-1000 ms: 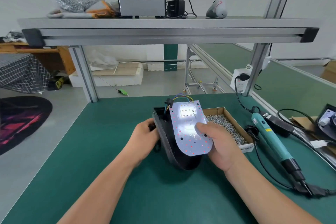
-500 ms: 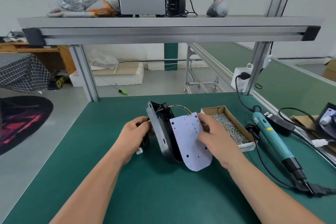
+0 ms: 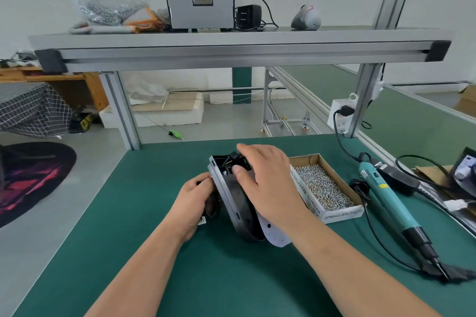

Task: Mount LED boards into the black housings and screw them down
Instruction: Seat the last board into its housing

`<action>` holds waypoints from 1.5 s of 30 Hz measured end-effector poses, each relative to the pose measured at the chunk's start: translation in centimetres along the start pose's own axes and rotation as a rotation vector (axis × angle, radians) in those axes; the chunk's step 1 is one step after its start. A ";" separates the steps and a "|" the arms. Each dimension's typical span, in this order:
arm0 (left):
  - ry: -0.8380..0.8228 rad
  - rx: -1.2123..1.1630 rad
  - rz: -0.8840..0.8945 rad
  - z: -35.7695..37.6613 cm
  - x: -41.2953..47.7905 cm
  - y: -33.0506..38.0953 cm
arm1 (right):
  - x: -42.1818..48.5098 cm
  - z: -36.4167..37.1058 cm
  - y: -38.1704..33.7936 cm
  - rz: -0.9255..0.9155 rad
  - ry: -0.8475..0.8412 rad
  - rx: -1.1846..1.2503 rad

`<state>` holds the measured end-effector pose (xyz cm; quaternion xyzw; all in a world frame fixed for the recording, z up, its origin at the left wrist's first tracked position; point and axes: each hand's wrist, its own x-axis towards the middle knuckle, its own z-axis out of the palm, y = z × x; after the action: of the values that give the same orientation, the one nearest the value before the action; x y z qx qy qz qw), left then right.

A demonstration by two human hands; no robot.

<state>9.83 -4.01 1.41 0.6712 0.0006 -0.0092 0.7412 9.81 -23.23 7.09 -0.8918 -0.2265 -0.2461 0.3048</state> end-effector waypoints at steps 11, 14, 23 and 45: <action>-0.025 -0.233 0.012 -0.7 0.0 0.1 | 1.1 2.0 0.3 -0.032 0.009 0.064; -0.058 -0.226 0.044 -0.9 0.1 0.0 | 0.9 2.3 0.8 -0.031 0.010 0.114; -0.081 -0.193 0.057 -1.3 0.1 0.1 | 1.2 2.1 0.5 -0.109 -0.058 0.043; -0.203 -0.329 0.061 -1.5 -0.6 0.6 | 0.8 2.6 -0.2 -0.079 -0.075 0.268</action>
<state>9.21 -2.44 1.82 0.5362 -0.0928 -0.0541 0.8372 11.15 -21.14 5.83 -0.8419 -0.3035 -0.1922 0.4026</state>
